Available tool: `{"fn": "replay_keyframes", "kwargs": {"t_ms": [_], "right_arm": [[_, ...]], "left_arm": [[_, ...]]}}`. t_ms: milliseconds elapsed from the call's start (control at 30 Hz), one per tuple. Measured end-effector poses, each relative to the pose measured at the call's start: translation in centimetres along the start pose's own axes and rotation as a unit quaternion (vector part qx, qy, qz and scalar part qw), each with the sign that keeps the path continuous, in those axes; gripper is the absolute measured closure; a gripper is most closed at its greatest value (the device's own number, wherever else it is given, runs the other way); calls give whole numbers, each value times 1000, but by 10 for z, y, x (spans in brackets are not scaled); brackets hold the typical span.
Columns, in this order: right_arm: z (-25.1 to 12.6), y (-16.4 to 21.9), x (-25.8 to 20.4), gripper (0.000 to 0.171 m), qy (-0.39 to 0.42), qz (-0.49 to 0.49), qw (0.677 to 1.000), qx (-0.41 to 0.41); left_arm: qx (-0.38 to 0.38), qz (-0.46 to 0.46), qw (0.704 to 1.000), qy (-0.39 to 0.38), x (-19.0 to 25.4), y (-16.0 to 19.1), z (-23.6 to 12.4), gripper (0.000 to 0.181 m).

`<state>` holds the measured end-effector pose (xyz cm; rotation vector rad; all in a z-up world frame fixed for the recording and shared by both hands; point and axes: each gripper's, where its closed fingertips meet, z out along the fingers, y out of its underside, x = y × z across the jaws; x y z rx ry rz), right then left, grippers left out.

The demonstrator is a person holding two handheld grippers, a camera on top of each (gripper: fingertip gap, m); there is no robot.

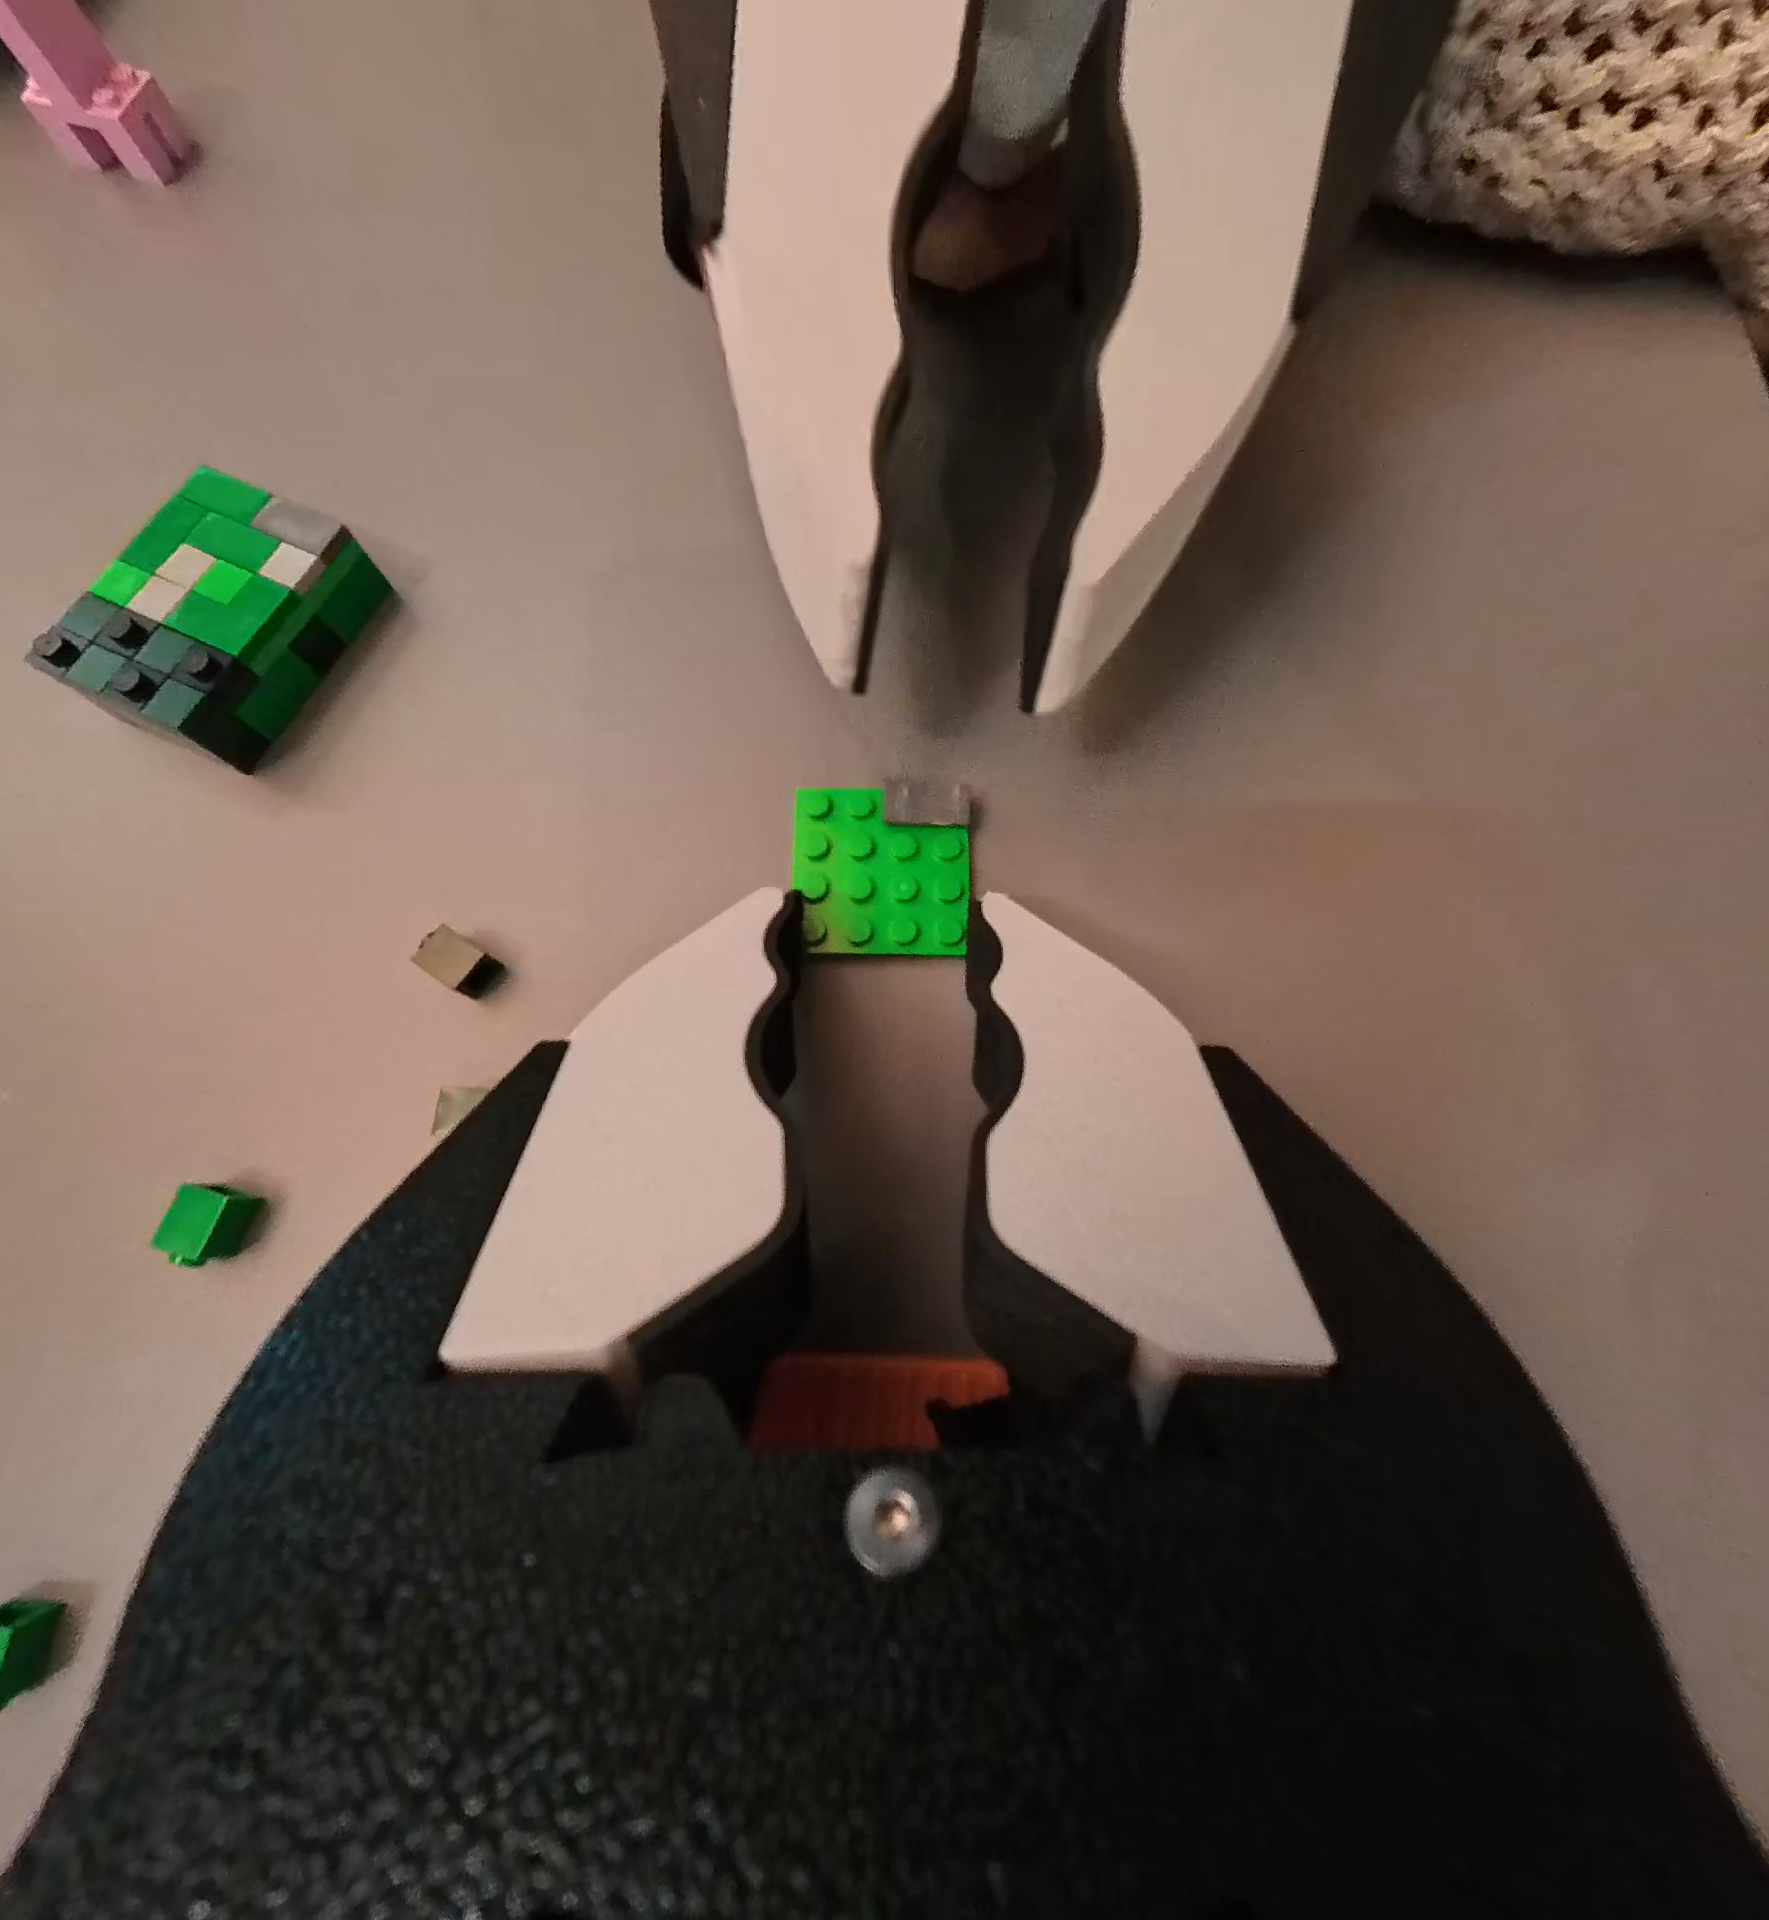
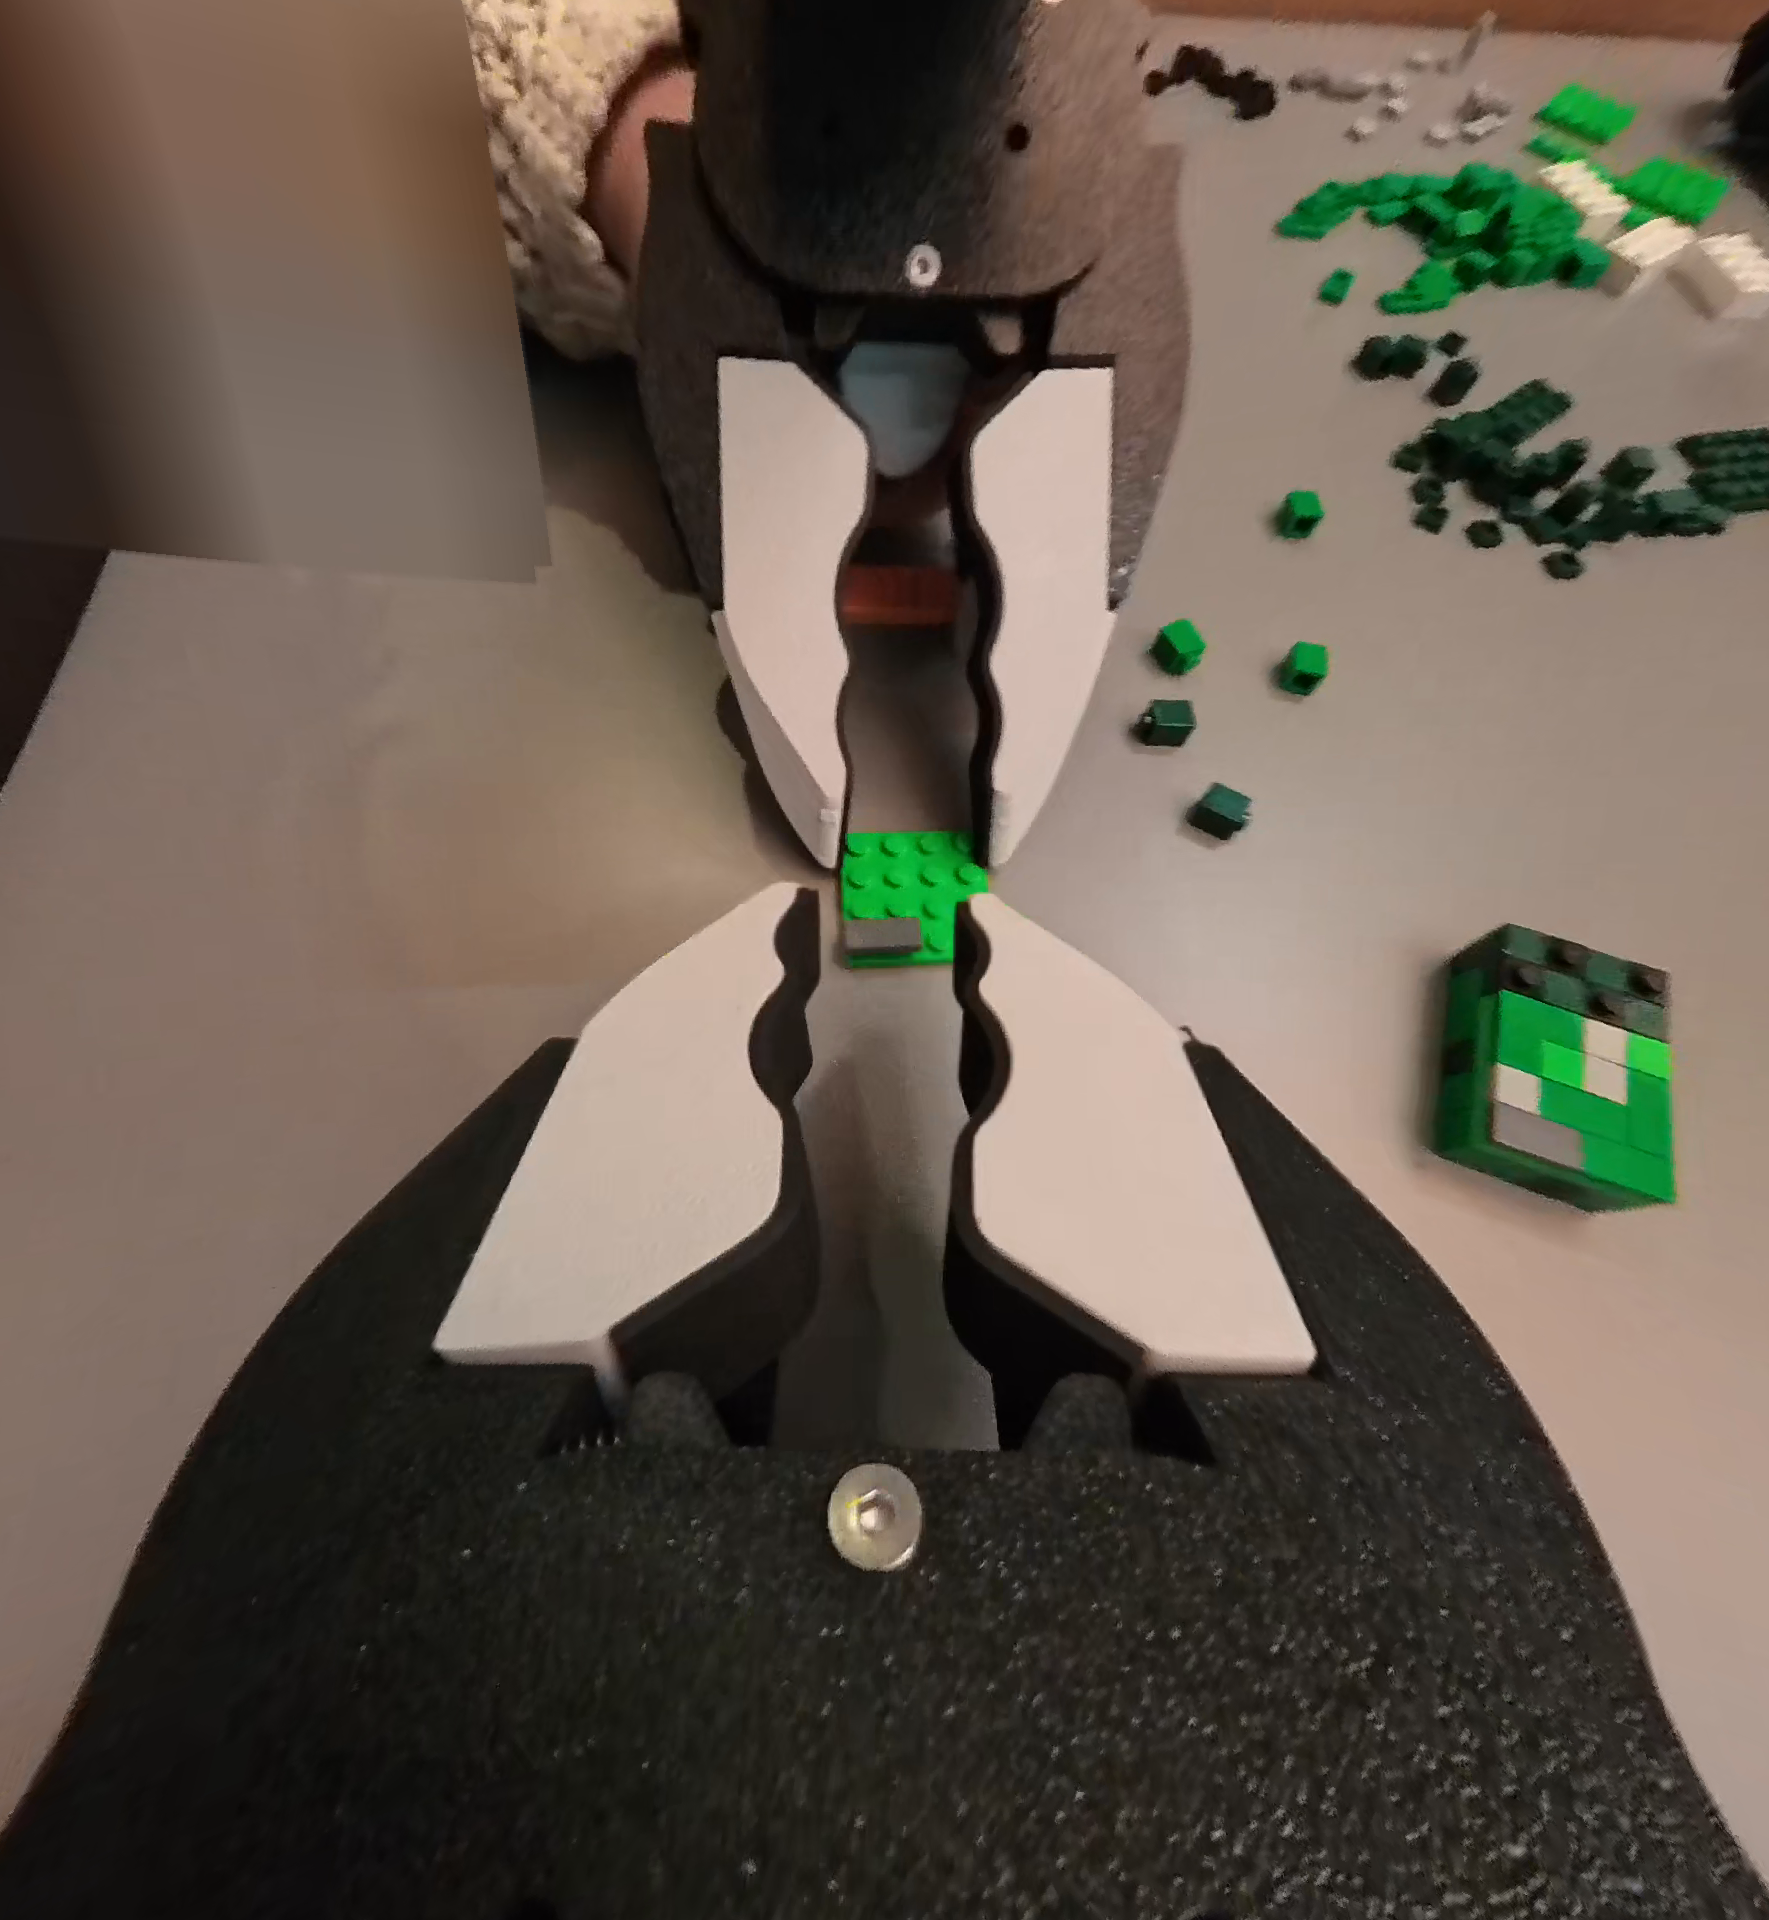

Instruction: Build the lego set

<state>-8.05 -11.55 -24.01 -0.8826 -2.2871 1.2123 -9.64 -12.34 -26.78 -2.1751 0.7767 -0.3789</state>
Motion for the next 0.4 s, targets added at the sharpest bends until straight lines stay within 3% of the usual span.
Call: {"fn": "replay_keyframes", "kwargs": {"t_ms": [233,333,400], "right_arm": [[-8,1,22,146,35,105,993,31],[-9,1,29,140,20,237,970,42],[-7,-1,25,131,-24,344,937,61]], "left_arm": [[-3,18,1000,-22,-3,-1,-1,151],[14,16,999,-26,-4,-7,-5,152],[24,14,999,-34,-6,-11,-8,152]]}}
